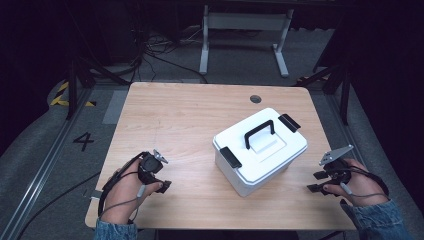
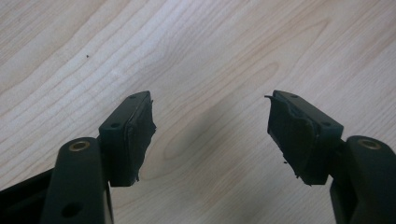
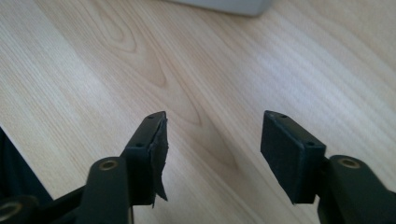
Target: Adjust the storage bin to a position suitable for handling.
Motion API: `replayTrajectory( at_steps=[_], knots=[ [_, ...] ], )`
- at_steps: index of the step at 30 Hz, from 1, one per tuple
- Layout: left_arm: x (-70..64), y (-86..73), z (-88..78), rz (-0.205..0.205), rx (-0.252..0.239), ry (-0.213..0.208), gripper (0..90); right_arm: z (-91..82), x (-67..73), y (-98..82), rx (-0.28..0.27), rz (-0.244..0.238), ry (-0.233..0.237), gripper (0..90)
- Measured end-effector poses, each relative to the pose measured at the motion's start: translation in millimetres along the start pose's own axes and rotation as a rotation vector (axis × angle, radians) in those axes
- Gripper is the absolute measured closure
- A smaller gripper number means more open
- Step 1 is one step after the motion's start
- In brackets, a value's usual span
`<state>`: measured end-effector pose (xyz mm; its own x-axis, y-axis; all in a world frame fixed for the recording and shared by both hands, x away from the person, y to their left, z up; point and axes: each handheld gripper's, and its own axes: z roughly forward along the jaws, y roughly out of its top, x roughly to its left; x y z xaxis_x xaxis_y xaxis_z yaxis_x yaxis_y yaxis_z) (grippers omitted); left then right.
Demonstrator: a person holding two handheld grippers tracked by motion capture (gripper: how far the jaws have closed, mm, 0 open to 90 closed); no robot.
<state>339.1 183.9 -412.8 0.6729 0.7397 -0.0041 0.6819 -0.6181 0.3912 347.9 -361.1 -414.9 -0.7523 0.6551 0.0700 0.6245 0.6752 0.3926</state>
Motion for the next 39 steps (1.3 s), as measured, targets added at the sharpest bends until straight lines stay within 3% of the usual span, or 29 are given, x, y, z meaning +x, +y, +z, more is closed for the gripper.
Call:
replayTrajectory(
  at_steps=[2, 5, 6, 8, 10, 17, 20, 21, 26, 34, 39],
  knots=[
    [0.6, 0.3, -1.0, 0.006, -0.026, -0.001, 31.5, 0.2, -0.1, -0.7, 0.004, 0.012, 0.003, 41.1],
    [0.4, 2.1, -3.8, -0.001, -0.015, 0.001, 32.4, 0.5, -0.3, -1.5, -0.001, 0.008, 0.002, 42.1],
    [0.6, 3.5, -4.7, 0.015, -0.005, 0.01, 31.6, 0.2, 0.3, -1.5, -0.004, 0.006, -0.001, 42.5],
    [-1.6, 5.6, -4.9, 0.008, 0.034, 0.005, 30.4, -0.9, 1.8, -1.1, -0.018, 0.0, 0.0, 43.0],
    [-3.4, 6.4, -3.9, 0.032, 0.045, -0.017, 30.4, -2.2, 2.4, -0.5, -0.031, -0.002, -0.01, 43.1],
    [-4.1, 12.1, -9.0, 0.029, 0.027, -0.013, 30.9, -3.7, 5.4, 0.0, -0.059, -0.003, -0.018, 43.8],
    [-7.9, 14.5, -11.4, -0.011, 0.054, -0.063, 39.5, -4.4, 6.0, -0.7, -0.062, 0.006, -0.014, 44.6],
    [-9.5, 16.5, -12.2, -0.003, 0.056, -0.071, 38.2, -4.8, 6.5, -1.0, -0.062, 0.008, -0.017, 44.8],
    [-15.1, 30.9, -23.9, 0.053, 0.012, -0.044, 35.5, -7.5, 9.1, -3.6, -0.073, 0.017, -0.024, 44.8],
    [-24.2, 63.8, -50.8, 0.067, -0.056, -0.075, 37.8, -6.8, 11.7, -9.0, -0.079, 0.026, -0.016, 43.5],
    [-35.1, 88.9, -59.7, 0.083, -0.063, -0.099, 36.6, -1.7, 14.2, -7.4, -0.072, 0.017, -0.021, 43.2]
  ],
)
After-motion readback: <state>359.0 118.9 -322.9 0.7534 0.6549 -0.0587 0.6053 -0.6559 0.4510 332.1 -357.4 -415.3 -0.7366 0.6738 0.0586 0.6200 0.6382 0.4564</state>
